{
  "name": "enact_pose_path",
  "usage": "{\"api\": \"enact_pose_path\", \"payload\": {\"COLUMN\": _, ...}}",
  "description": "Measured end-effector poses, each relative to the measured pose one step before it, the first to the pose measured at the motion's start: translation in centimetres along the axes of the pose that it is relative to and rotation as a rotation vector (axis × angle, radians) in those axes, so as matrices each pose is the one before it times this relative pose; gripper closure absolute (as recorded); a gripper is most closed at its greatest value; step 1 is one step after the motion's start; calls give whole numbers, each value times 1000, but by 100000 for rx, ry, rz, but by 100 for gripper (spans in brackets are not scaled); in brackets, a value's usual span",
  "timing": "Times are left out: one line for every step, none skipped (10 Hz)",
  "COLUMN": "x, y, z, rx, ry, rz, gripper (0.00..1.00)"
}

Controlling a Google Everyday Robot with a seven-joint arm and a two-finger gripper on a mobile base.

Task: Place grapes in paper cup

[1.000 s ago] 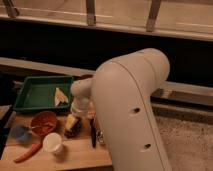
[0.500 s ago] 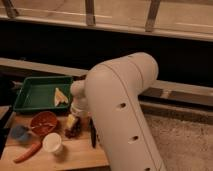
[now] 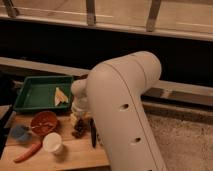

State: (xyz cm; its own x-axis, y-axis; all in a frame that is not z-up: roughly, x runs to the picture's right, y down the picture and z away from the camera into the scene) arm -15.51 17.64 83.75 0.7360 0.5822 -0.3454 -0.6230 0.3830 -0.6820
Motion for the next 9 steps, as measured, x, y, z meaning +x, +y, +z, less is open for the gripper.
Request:
{"api": "enact_pose_path", "payload": {"x": -265, "y": 374, "z": -622, "rx": 1986, "ry": -1347, "rz": -1606, "gripper": 99}}
{"api": "enact_pose_path", "payload": {"x": -155, "y": -195, "z": -1375, "rx": 2018, "ry": -1670, "rz": -683, "gripper": 100}}
{"api": "enact_pose_path", "payload": {"x": -250, "y": -220, "z": -1491, "rx": 1810, "ry": -1734, "rz": -507, "gripper": 100}}
{"api": "enact_pose_path", "payload": {"x": -283, "y": 4, "z": -978, "rx": 1650, "ry": -1221, "rz": -1312, "gripper": 100}}
{"api": "enact_pose_path", "payload": {"x": -75, "y": -132, "z": -763, "rx": 1432, "ry": -954, "rz": -914, "gripper": 100}}
{"api": "enact_pose_path", "payload": {"x": -102, "y": -383, "z": -1446, "rx": 2057, "ry": -1645, "rz": -1007, "gripper": 100}}
{"api": "enact_pose_path", "payload": {"x": -158, "y": -231, "z": -2079, "rx": 1691, "ry": -1557, "rz": -807, "gripper": 100}}
{"api": "enact_pose_path", "payload": {"x": -424, "y": 154, "z": -2297, "rx": 1214, "ry": -1371, "rz": -1874, "gripper": 100}}
{"api": "enact_pose_path", "payload": {"x": -377, "y": 78, "z": -2422, "rx": 1101, "ry": -1563, "rz": -1859, "gripper": 100}}
